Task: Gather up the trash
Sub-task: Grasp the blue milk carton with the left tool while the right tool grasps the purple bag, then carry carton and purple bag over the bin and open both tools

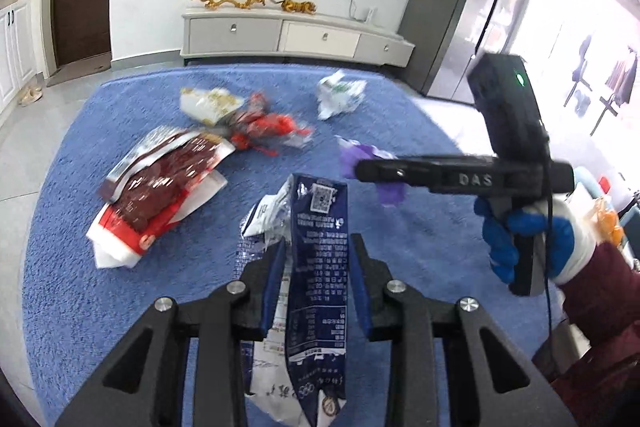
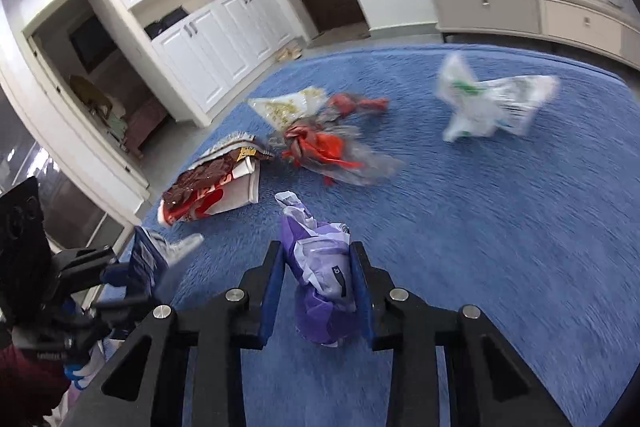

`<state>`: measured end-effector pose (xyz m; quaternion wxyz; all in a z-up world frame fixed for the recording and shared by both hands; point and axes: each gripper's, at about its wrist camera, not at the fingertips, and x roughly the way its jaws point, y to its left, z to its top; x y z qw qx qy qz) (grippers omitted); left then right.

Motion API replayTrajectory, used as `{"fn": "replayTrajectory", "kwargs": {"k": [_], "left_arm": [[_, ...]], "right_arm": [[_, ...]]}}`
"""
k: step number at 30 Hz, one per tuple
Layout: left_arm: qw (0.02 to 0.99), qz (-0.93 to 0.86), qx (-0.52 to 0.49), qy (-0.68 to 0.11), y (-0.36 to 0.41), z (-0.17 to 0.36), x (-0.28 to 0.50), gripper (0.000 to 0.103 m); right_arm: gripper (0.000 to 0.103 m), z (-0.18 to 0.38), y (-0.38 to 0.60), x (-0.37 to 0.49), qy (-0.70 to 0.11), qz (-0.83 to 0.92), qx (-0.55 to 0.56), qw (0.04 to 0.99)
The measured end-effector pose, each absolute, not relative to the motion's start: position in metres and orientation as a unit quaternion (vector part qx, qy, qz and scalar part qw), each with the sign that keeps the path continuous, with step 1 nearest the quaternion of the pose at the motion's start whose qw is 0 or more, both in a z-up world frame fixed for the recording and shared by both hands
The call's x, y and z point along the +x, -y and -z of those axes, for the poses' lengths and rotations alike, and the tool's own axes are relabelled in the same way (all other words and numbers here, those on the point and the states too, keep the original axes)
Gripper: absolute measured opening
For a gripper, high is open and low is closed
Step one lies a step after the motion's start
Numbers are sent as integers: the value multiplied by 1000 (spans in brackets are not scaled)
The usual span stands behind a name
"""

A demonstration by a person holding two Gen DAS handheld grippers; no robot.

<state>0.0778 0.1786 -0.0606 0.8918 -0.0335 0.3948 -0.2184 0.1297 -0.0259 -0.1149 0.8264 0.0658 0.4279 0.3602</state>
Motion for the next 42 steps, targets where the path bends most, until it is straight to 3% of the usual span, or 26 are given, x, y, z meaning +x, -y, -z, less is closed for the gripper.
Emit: {"fn": "replayTrajectory", "kwargs": {"k": [11, 22, 33, 42], "left_arm": [[875, 317, -58, -362, -84, 9, 102, 29], [827, 423, -29, -369, 104, -6, 173, 29], [796, 445, 4, -411, 286, 42, 271, 29], [779, 430, 3, -457, 354, 100, 324, 29]], "right_arm": [[31, 74, 161, 83, -368, -239, 154, 885], [31, 92, 319, 74, -341, -10, 274, 899], [31, 156, 441, 108, -345, 129, 390, 844], [31, 220, 494, 140, -378, 172, 440, 797]]}}
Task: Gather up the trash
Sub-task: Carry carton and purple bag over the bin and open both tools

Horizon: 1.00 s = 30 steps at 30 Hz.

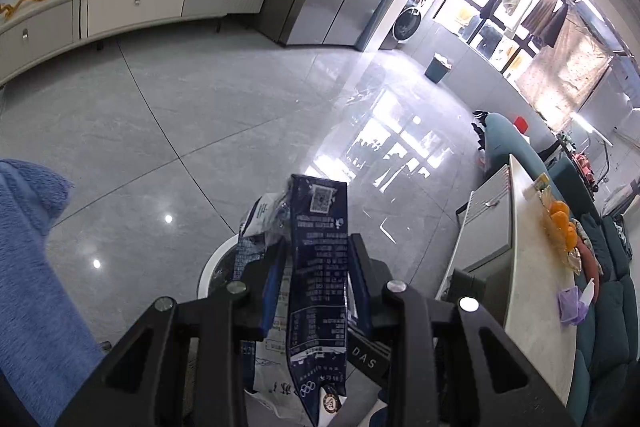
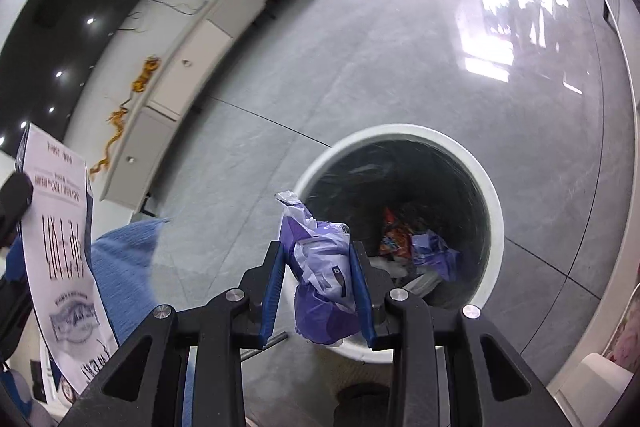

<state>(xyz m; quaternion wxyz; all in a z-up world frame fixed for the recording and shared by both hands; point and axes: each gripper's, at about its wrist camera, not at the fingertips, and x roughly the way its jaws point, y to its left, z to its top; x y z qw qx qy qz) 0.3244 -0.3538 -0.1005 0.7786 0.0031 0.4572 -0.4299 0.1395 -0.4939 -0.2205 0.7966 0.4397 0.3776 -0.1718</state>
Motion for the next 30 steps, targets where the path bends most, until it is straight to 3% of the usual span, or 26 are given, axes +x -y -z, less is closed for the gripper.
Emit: {"fn": "replayTrajectory", "kwargs": {"k": [8, 11, 18, 27, 29, 30], "left_arm": [[760, 422, -8, -494, 381, 138, 342, 31], [760, 415, -7, -499, 379, 143, 343, 39], [774, 407, -11, -484, 359, 118, 331, 39], [830, 367, -17, -419, 285, 35, 289, 39], [846, 352, -21, -400, 262, 16, 275, 45], [854, 344, -23, -390, 251, 8, 270, 52]], "right_arm": [[35, 249, 512, 144, -394, 206, 455, 772], [60, 249, 517, 139, -387, 217, 462, 768], [61, 236, 513, 131, -375, 230, 460, 771], [61, 171, 479, 110, -331, 214, 437, 808], [61, 150, 467, 103, -319, 207, 424, 822], [61, 135, 459, 99, -310, 200, 414, 832]]}}
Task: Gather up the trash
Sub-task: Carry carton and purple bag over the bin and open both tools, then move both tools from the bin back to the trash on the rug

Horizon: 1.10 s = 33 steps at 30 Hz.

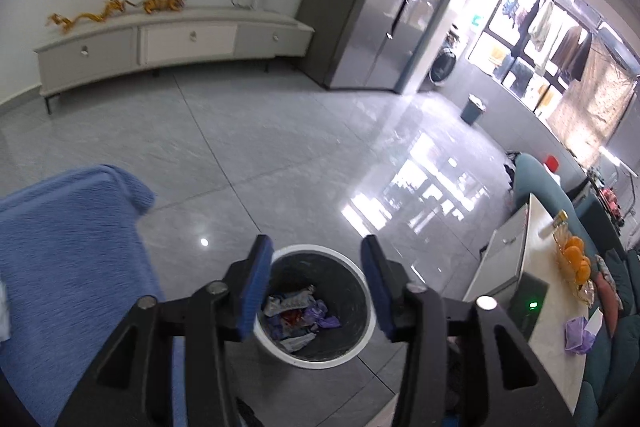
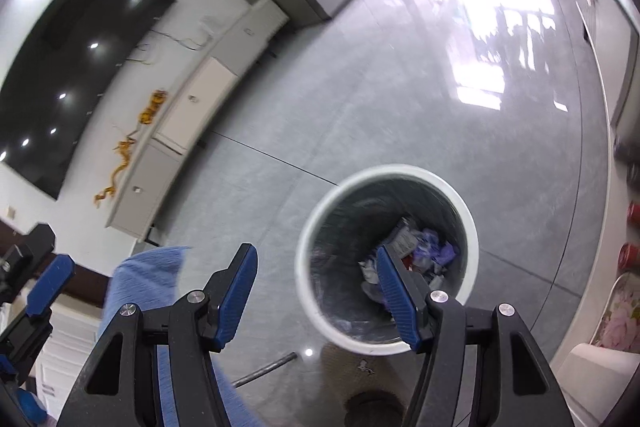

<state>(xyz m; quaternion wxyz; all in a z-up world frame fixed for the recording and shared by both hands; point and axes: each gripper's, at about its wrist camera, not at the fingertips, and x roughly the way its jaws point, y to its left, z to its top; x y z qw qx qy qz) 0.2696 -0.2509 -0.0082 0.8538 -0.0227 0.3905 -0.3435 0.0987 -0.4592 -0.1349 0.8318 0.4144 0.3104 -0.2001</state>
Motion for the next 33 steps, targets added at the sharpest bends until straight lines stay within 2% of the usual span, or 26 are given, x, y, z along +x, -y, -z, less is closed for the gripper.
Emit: {"fn": "replayTrajectory", "kwargs": {"k": [1, 12, 19, 26, 33], "left_arm": [[862, 334, -22, -381, 241, 1, 264, 55], [932, 229, -45, -279, 93, -66, 189, 55], [958, 183, -29, -218, -3, -112, 134, 55], [978, 102, -15, -182, -125, -133, 81, 57], [978, 19, -37, -203, -234, -101, 48, 59]], "right_arm": [[61, 126, 455, 96, -305, 196, 408, 838], [61, -1, 359, 55, -226, 114, 280, 926], [61, -58, 295, 31, -179, 45, 208, 961], [61, -90, 262, 14, -149, -4, 177, 973], [61, -81, 228, 26, -172, -28, 153, 973]]}}
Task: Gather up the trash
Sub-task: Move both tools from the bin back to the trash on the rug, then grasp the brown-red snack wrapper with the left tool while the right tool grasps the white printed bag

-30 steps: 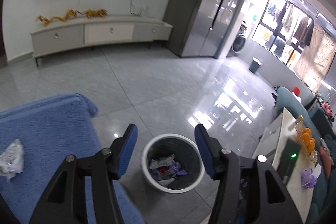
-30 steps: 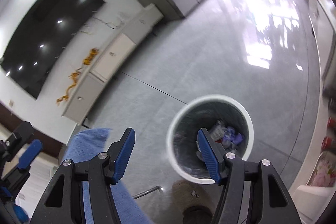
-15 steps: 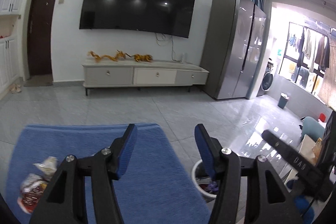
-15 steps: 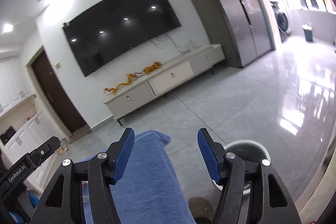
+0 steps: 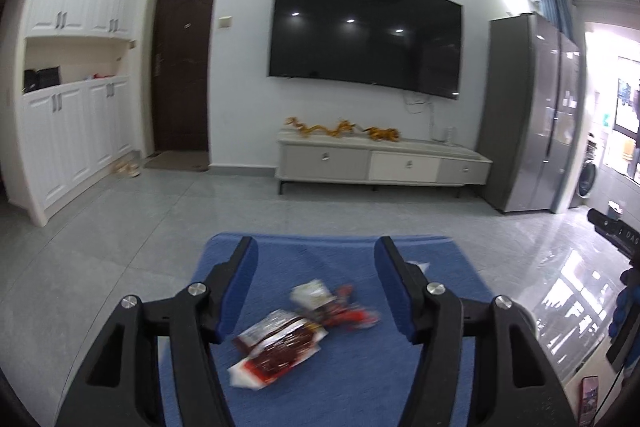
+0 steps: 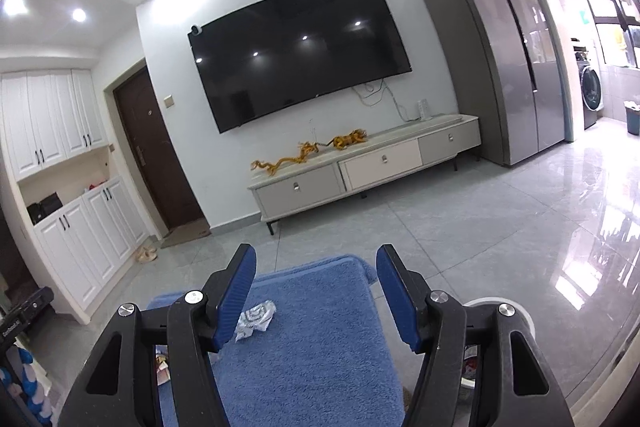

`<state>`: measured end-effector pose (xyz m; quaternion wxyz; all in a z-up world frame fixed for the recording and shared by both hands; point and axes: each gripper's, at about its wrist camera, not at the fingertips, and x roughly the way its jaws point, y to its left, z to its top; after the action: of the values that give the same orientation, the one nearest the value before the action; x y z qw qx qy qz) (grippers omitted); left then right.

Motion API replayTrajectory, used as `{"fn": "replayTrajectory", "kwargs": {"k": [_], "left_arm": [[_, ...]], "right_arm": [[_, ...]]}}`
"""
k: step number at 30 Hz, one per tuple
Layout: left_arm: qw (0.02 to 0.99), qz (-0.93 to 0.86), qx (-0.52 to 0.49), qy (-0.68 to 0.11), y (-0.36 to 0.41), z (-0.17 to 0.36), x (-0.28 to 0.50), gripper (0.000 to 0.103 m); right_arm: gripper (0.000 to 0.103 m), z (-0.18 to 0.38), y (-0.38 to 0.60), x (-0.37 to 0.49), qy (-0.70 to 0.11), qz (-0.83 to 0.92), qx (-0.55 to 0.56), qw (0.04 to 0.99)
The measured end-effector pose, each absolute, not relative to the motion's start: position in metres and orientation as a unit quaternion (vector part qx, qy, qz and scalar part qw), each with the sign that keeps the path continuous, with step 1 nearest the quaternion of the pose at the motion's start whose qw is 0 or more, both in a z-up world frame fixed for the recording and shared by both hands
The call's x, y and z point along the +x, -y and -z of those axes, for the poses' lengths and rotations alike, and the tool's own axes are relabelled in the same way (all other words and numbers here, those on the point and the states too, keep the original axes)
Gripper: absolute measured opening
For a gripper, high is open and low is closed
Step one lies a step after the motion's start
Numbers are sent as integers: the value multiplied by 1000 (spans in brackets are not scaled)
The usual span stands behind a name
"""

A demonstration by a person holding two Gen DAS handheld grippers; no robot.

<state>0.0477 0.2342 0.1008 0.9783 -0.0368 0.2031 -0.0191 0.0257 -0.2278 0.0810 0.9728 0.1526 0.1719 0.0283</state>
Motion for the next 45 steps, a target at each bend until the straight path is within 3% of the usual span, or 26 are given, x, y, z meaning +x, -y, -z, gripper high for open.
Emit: {"fn": "replayTrajectory", "kwargs": {"k": [8, 21, 38, 45], "left_arm": [[957, 37, -45, -285, -291, -18, 54, 59], [923, 67, 82, -370, -237, 84, 131, 60], [910, 102, -56, -397, -289, 87, 173, 59], [909, 112, -44, -398, -286, 83, 178, 48]], "right_arm": [[61, -49, 168, 72, -234, -62, 123, 962], [61, 30, 119, 146, -333, -80, 102, 934], [61, 71, 94, 177, -375, -99, 94, 917], [61, 83, 91, 202, -393, -116, 117, 905]]}}
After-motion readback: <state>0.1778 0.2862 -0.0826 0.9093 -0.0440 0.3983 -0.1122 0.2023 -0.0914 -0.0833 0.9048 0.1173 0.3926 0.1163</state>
